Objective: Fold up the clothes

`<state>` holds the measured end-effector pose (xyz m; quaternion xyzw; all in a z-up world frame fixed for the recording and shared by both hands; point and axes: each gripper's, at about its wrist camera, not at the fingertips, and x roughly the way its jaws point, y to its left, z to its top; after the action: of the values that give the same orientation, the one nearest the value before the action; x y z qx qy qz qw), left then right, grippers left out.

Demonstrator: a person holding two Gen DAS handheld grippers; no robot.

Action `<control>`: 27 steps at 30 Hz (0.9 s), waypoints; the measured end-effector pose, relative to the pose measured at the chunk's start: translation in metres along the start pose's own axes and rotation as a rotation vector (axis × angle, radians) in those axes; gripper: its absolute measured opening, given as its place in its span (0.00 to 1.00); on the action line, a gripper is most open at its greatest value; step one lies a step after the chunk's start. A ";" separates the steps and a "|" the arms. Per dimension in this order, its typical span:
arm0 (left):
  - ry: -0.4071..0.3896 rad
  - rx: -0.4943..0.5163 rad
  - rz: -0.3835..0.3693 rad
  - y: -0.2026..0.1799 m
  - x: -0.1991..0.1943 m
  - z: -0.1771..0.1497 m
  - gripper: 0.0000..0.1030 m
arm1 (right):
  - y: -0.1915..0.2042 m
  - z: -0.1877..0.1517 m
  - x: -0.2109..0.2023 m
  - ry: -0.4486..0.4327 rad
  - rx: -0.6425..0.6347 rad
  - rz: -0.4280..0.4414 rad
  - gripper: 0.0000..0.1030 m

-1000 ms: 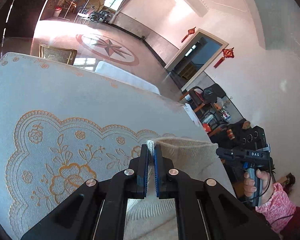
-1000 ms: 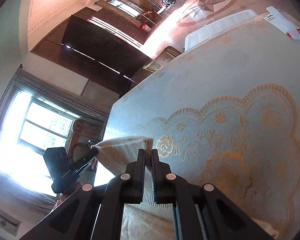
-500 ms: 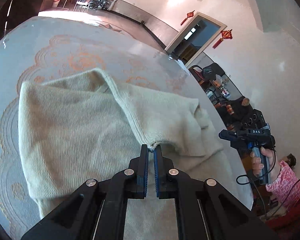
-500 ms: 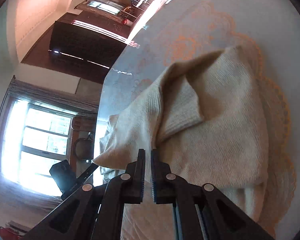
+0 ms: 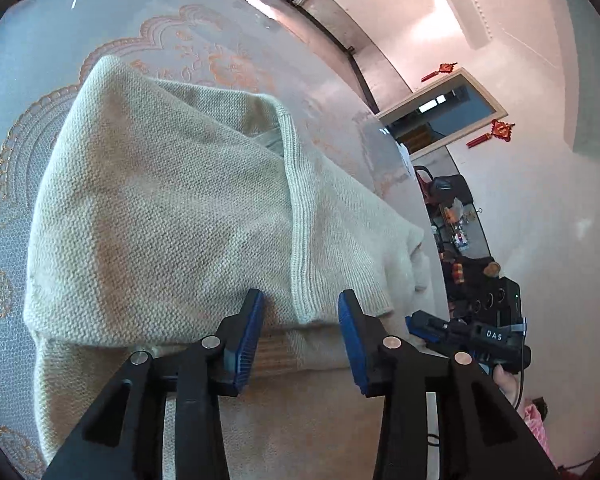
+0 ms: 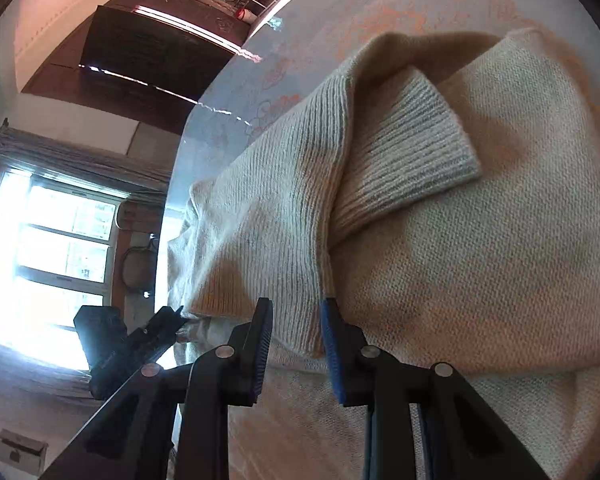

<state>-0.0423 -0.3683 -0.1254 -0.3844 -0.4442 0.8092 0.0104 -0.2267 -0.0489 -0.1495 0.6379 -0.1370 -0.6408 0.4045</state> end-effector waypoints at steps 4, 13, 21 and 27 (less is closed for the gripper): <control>-0.009 0.001 0.030 -0.008 0.007 0.002 0.38 | 0.003 -0.002 0.003 0.012 0.007 0.010 0.07; 0.059 0.153 0.064 -0.034 -0.004 -0.040 0.09 | 0.013 0.002 -0.052 -0.053 -0.052 -0.002 0.05; -0.029 0.264 0.245 -0.047 -0.020 -0.045 0.14 | 0.001 -0.011 -0.042 -0.037 -0.116 -0.207 0.18; -0.246 0.336 0.304 -0.090 -0.030 -0.009 0.65 | 0.066 0.006 -0.049 -0.221 -0.407 -0.357 0.25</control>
<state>-0.0446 -0.3185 -0.0445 -0.3384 -0.2387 0.9045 -0.1015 -0.2169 -0.0587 -0.0680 0.4842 0.0656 -0.7817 0.3875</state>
